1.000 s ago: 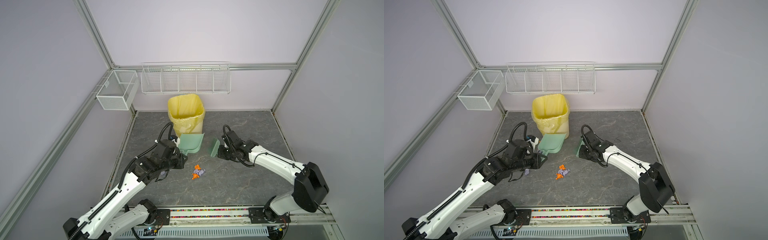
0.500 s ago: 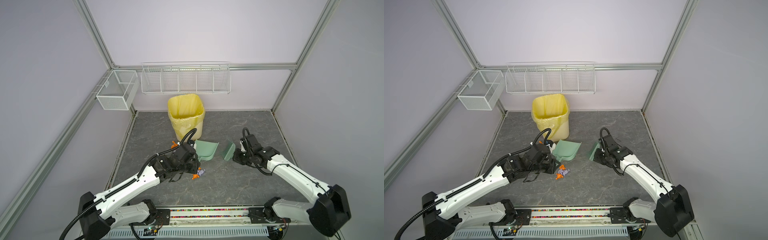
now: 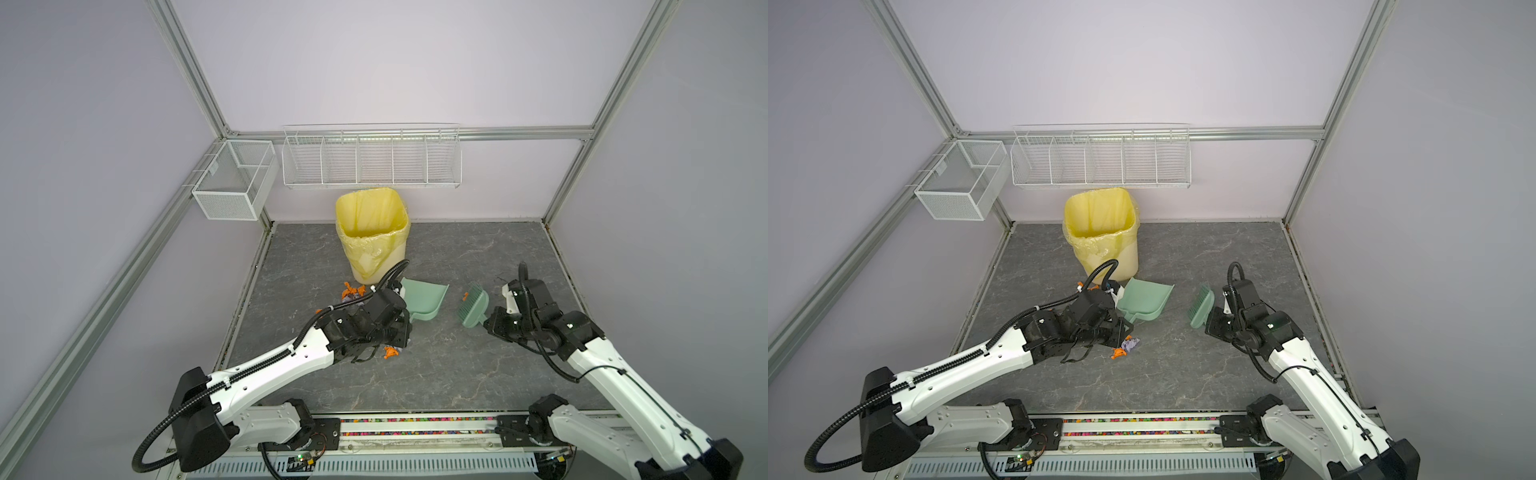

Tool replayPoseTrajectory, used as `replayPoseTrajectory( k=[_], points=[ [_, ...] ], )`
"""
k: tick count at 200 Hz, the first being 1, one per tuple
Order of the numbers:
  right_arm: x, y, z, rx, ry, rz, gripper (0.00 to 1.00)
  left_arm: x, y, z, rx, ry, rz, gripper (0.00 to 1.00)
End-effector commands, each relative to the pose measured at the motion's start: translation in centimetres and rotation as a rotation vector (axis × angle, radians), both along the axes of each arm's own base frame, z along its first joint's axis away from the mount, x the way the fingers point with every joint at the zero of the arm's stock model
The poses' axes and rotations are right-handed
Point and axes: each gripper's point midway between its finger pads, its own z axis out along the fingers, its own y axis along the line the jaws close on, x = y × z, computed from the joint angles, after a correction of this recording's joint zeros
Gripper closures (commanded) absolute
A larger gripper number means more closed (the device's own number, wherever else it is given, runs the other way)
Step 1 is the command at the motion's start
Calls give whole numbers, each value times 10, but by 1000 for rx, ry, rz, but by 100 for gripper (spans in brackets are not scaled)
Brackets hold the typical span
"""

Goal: Sweep away the paper scraps from the table

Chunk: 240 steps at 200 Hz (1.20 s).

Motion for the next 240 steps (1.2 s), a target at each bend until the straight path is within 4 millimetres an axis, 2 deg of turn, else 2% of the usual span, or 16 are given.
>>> replayPoseTrajectory(
  k=[1, 28, 32, 84, 152, 216, 240],
  points=[
    [1, -5, 18, -49, -39, 46, 93, 5, -11, 12, -15, -39, 3, 100],
    [5, -11, 27, -115, -56, 72, 93, 2, -16, 5, -4, -35, -7, 100],
    [1, -15, 25, -133, -33, 77, 93, 2, -18, 5, -4, -35, -9, 100],
    [9, -25, 30, -265, -20, 147, 93, -8, -35, -5, 18, -35, -52, 100],
    [24, -47, 36, -416, -53, 124, 92, -16, -51, -25, 49, -46, -101, 100],
    [39, -44, 27, -457, 11, 167, 92, -21, -61, -43, 91, -38, -146, 100],
    [46, -49, 24, -503, 33, 160, 90, -23, -62, -51, 111, -30, -160, 100]
  ],
)
